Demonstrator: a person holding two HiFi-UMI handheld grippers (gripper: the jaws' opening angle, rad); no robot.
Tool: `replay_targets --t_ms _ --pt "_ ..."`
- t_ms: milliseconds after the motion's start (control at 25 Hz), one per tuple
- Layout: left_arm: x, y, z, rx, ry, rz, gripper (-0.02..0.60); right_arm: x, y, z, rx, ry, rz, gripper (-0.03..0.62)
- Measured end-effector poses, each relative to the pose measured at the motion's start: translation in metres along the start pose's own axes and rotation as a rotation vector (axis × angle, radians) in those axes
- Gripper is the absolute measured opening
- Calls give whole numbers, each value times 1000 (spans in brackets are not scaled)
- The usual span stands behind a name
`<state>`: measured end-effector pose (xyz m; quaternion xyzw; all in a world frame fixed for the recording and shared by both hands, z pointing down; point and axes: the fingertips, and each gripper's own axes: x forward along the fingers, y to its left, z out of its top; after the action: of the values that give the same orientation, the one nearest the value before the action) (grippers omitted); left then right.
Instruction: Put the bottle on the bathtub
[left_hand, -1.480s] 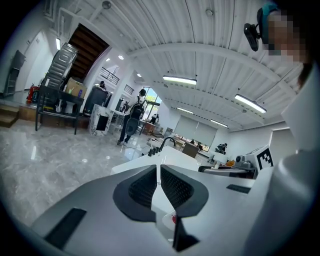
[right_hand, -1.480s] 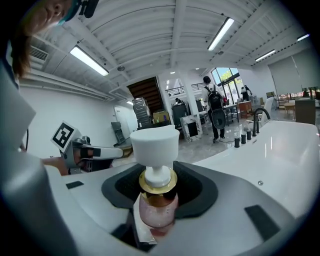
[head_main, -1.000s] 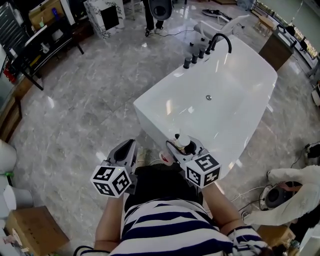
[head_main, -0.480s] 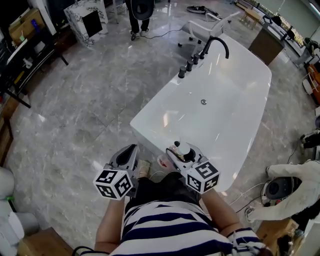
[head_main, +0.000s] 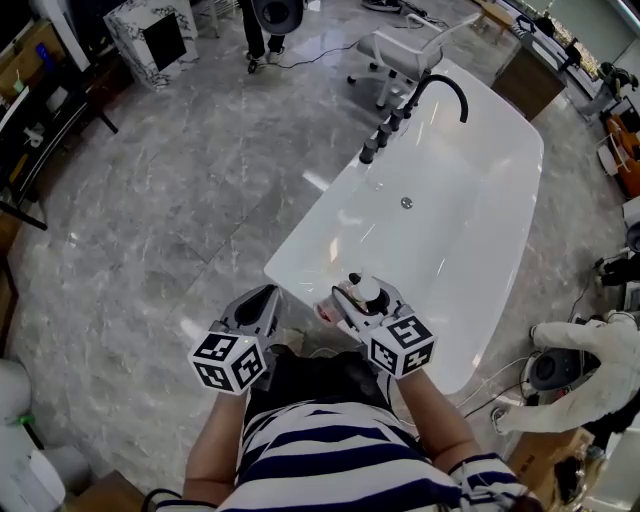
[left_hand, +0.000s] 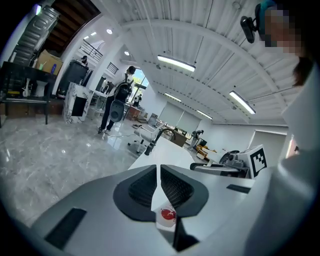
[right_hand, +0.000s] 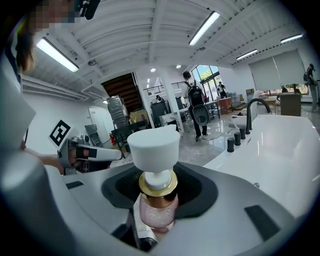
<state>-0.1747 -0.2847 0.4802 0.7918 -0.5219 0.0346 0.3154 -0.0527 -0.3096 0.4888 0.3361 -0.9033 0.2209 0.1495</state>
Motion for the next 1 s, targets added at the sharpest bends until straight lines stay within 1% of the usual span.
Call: replay_targets --t_ms 240,560,800,1000 --pt "23 24 15 30 22 -22 37 37 -19 18 12 -11 -40 184" --pt "51 50 22 70 62 -34 36 73 -43 30 28 -12 -87 184" --pt "67 61 26 74 80 -45 37 93 -55 36 38 -12 -117 184" --pt "76 73 27 70 91 -46 37 113 -64 43 26 -10 -140 184"
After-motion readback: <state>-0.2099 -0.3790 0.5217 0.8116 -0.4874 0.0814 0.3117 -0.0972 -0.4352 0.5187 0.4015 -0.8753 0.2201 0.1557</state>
